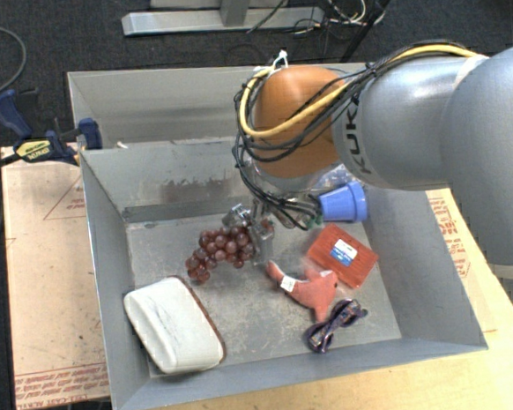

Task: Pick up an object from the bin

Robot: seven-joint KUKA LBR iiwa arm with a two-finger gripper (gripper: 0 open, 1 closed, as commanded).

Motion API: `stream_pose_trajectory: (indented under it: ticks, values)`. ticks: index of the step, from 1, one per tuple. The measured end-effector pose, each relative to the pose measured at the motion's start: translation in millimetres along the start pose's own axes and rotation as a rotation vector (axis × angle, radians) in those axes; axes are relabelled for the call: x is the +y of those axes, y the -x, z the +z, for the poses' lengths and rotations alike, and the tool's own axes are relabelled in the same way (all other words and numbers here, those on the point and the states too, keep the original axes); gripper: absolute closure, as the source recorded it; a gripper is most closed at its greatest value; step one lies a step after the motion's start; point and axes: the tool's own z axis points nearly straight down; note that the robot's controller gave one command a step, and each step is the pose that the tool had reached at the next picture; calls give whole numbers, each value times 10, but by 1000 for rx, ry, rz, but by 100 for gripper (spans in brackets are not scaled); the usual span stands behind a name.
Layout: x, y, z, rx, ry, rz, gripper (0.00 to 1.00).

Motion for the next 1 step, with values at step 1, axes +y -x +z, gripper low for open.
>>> stream_pose_trajectory:
  ticks: [1]
  values:
    - [-2, 11, -89, -4, -1, 0, 100]
